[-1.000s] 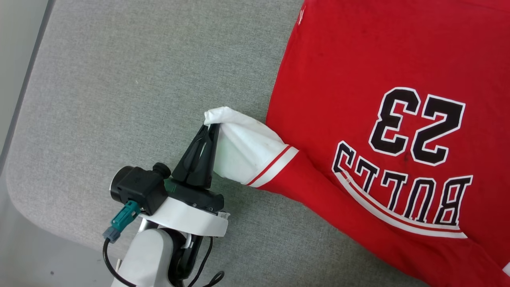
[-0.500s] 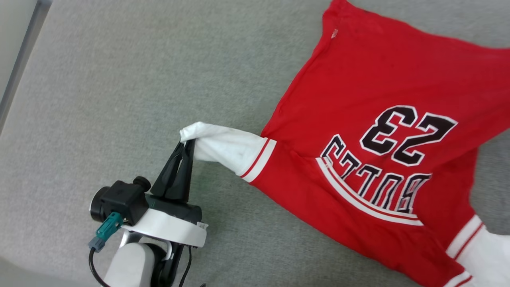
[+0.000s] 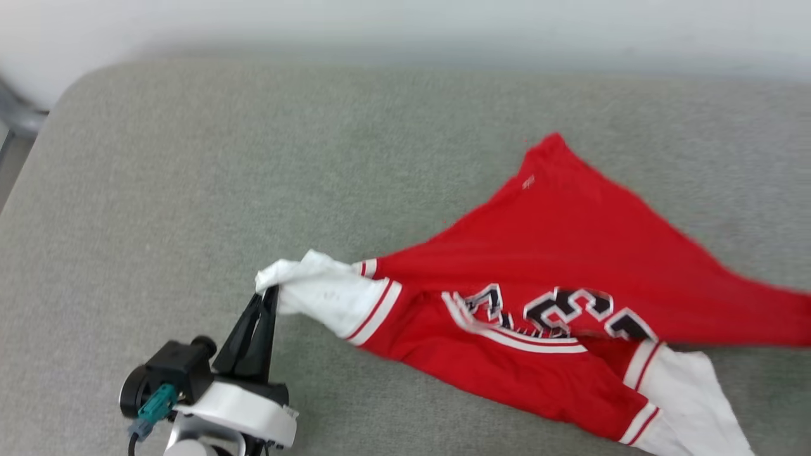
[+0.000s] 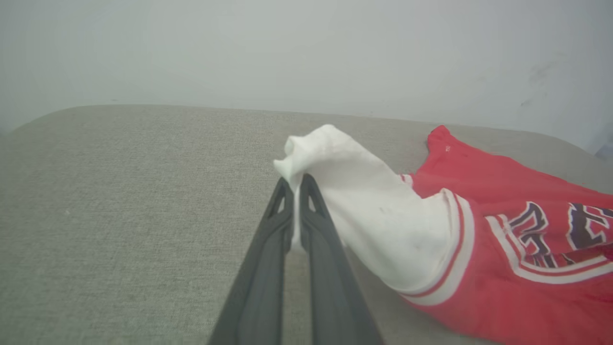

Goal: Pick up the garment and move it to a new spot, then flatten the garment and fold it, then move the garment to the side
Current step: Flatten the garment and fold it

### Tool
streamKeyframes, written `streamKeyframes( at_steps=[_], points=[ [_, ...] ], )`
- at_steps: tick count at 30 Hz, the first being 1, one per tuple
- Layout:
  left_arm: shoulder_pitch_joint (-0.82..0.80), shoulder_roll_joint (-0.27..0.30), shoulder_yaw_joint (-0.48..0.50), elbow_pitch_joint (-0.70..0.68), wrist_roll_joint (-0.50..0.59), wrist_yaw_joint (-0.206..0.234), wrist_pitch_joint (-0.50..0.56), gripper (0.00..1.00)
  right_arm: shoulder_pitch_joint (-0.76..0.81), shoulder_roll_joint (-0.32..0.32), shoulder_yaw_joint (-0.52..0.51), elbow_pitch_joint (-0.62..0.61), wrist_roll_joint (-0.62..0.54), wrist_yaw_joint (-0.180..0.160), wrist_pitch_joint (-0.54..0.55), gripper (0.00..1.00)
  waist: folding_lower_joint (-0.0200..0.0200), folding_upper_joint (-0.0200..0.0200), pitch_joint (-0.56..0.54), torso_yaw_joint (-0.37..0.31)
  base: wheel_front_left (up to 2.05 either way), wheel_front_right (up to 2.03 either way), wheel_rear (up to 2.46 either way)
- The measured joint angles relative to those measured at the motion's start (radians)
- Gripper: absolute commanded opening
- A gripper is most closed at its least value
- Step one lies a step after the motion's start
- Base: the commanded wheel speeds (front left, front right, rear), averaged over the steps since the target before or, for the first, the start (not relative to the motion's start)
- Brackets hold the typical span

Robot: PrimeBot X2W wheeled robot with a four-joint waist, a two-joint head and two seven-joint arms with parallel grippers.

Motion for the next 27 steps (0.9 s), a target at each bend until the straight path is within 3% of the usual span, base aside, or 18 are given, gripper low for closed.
streamKeyframes(
  at_steps=[9, 19, 20, 21, 27],
  points=[
    [0.081, 0.022, -0.005, 0.067, -0.020, 0.000, 0.000, 0.00, 0.309, 0.191, -0.138, -0.091, 0.015, 0.000, -0.082, 0.00, -0.0002, 0.0000, -0.118, -0.067, 0.00, 0.00, 0.00],
    [0.111, 0.034, -0.005, 0.110, -0.037, 0.000, 0.000, 0.00, 0.457, 0.233, -0.096, 0.030, 0.057, 0.000, -0.168, 0.00, -0.0002, 0.0000, -0.180, -0.110, 0.00, 0.00, 0.00],
    [0.111, 0.034, -0.006, 0.112, -0.038, 0.000, 0.000, 0.00, 0.456, 0.233, -0.083, 0.042, 0.072, 0.000, -0.186, 0.45, -0.0002, 0.0000, -0.179, -0.110, 0.00, 0.00, 0.00],
    [0.111, 0.034, -0.008, 0.114, -0.040, 0.000, 0.000, 0.00, 0.456, 0.234, -0.067, 0.045, 0.074, 0.000, -0.213, 1.00, -0.0002, 0.0000, -0.177, -0.110, 0.00, 0.00, 0.00],
    [0.089, 0.035, -0.022, 0.114, -0.041, 0.000, 0.000, 0.00, 0.383, 0.233, -0.013, 0.012, 0.059, 0.000, -0.475, 1.00, 0.0000, 0.0000, -0.151, -0.105, 0.00, 0.00, 0.00]
  ],
)
